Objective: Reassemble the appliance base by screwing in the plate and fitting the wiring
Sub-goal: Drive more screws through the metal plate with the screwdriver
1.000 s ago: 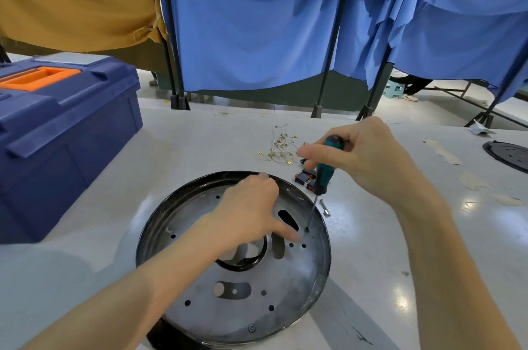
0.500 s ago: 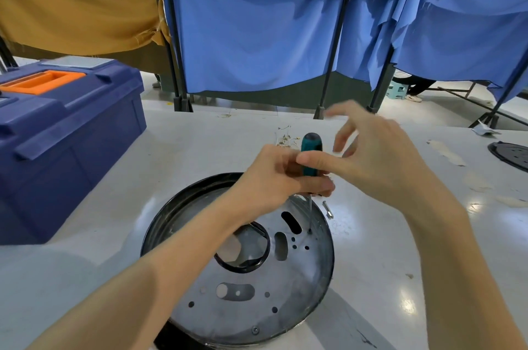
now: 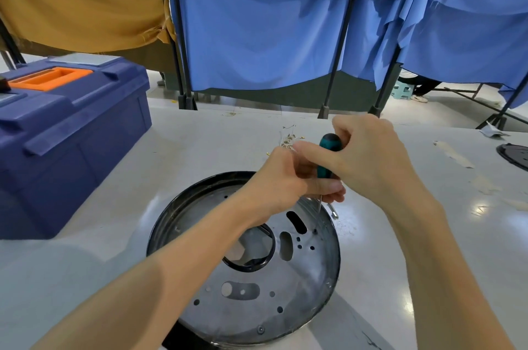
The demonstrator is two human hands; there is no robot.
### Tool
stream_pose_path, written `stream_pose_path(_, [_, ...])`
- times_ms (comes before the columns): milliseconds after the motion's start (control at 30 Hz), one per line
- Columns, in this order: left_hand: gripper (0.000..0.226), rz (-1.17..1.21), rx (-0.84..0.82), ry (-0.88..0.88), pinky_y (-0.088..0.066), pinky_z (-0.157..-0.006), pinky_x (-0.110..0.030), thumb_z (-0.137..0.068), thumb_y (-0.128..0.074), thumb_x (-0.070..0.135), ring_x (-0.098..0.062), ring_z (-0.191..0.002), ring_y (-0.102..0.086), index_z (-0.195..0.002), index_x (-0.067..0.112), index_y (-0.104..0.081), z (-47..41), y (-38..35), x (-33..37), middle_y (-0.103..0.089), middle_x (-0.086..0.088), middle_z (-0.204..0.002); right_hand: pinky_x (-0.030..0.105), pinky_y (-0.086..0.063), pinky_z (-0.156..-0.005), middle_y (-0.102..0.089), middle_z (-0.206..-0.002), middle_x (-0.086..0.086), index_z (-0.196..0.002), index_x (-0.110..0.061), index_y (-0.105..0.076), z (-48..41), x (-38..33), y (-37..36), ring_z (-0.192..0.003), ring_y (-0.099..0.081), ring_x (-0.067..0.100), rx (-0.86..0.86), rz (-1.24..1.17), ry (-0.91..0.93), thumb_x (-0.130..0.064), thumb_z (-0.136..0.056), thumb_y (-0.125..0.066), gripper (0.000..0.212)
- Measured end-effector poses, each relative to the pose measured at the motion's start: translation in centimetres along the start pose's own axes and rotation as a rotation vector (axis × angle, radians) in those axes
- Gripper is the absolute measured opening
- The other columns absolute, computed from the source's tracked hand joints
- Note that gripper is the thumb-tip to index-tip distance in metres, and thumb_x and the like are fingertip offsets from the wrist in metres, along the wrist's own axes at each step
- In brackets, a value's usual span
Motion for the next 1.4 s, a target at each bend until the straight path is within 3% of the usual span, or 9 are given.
stream_pose_path(133, [0.016, 0.04, -0.1, 0.029, -0.057, -0.086, -0.035, -0.09, -0.06, -0.005, -0.03, -0.088, -0.071, -0.106, -0.008, -0.065, 0.0, -0.3, 0.0, -0.073, -0.019, -0.092, 0.02, -0.045, -0.048, -0.065, -0.074, -0.011, -0.094, -0.029, -0.071, 0.1, 0.1, 2.1, -0.044, -0.059, 0.011, -0.148, -0.329, 0.047, -0.045, -0.075, -0.074, 0.025])
stream_pose_path(200, [0.018, 0.029, -0.135, 0.034, -0.056, -0.089, -0.037, -0.092, -0.058, -0.004, -0.029, -0.09, -0.071, -0.109, -0.005, -0.065, 0.0, -0.5, 0.0, -0.074, -0.015, -0.094, 0.015, -0.044, -0.045, -0.066, -0.066, -0.012, -0.079, -0.024, -0.072, 0.2, 0.1, 2.4, -0.039, -0.06, 0.013, -0.142, -0.423, 0.085, -0.02, -0.079, -0.075, 0.005])
stream_pose_path(500, [0.017, 0.05, -0.109, 0.049, -0.058, -0.079, -0.033, -0.082, -0.069, -0.006, -0.029, -0.079, -0.072, -0.099, -0.009, -0.069, -0.6, -1.2, -0.7, -0.073, -0.018, -0.085, 0.033, -0.04, -0.055, -0.048, -0.053, 0.002, -0.049, -0.015, -0.041, 0.4, -0.1, 1.2, -0.055, -0.044, 0.022, 0.135, 0.016, -0.07, -0.041, -0.077, -0.071, 0.049])
stream_pose_path(700, [0.019, 0.168, -0.27, 0.047, -0.055, -0.081, -0.034, -0.088, -0.057, -0.01, -0.032, -0.088, -0.07, -0.099, -0.001, -0.069, -0.3, -1.1, -0.6, -0.073, -0.019, -0.092, 0.031, -0.054, -0.059, -0.066, -0.088, -0.01, -0.086, -0.025, -0.075, 0.5, 0.4, 2.3, -0.062, -0.063, 0.014, -0.252, -0.356, 0.049, -0.046, -0.068, -0.078, 0.028])
stream_pose_path(800, [0.021, 0.155, -0.226, 0.052, -0.056, -0.086, -0.035, -0.086, -0.06, -0.011, -0.032, -0.093, -0.07, -0.101, 0.0, -0.07, -0.2, -0.7, -0.6, -0.073, -0.019, -0.094, 0.026, -0.052, -0.048, -0.064, -0.059, -0.001, -0.069, -0.013, -0.071, 0.4, 0.9, 2.0, -0.047, -0.059, 0.013, -0.234, -0.421, 0.045, -0.025, -0.07, -0.082, 0.016])
stream_pose_path(1000, [0.021, -0.051, 0.007, 0.059, -0.06, -0.079, -0.033, -0.075, -0.076, -0.005, -0.024, -0.078, -0.073, -0.095, -0.003, -0.071, -1.0, -1.7, -0.6, -0.074, -0.014, -0.086, 0.021, -0.033, -0.048, -0.047, -0.055, 0.0, -0.06, -0.013, -0.053, 0.0, 1.6, -0.1, -0.053, -0.044, 0.013, 0.04, -0.002, -0.179, -0.031, -0.077, -0.072, 0.032])
stream_pose_path(1133, [0.016, 0.026, -0.056, 0.118, -0.059, -0.079, -0.037, -0.081, -0.065, -0.01, -0.033, -0.081, -0.073, -0.096, -0.009, -0.07, -1.1, -1.3, -1.0, -0.074, -0.019, -0.085, 0.026, -0.031, -0.048, -0.041, -0.052, -0.003, -0.056, -0.014, -0.048, 0.4, 1.1, -0.2, -0.048, -0.04, 0.011, 0.066, 0.207, -0.147, -0.056, -0.081, -0.061, 0.051])
stream_pose_path(1300, [0.024, 0.15, -0.213, 0.102, -0.057, -0.085, -0.039, -0.086, -0.056, -0.014, -0.037, -0.089, -0.071, -0.088, 0.003, -0.073, -0.1, -0.7, -0.8, -0.073, -0.02, -0.09, 0.033, -0.055, -0.056, -0.067, -0.075, -0.009, -0.087, -0.021, -0.075, 0.4, 0.4, 1.7, -0.053, -0.061, 0.015, -0.245, -0.344, 0.012, -0.041, -0.075, -0.074, 0.024])
stream_pose_path(1400, [0.024, 0.131, -0.237, 0.109, -0.056, -0.089, -0.037, -0.087, -0.055, -0.014, -0.032, -0.092, -0.071, -0.092, 0.002, -0.072, 0.2, -0.3, -0.6, -0.073, -0.018, -0.092, 0.029, -0.05, -0.047, -0.059, -0.054, -0.001, -0.066, -0.007, -0.07, 0.5, -0.1, 1.4, -0.045, -0.056, 0.015, -0.156, -0.313, 0.082, -0.02, -0.076, -0.077, 0.018])
Point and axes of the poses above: each hand's wrist, its own z-axis away from the middle knuckle, its own y-axis out of the back of the hand, x = y × z, the point moved 3 cm from there along -z, towards the middle knuckle
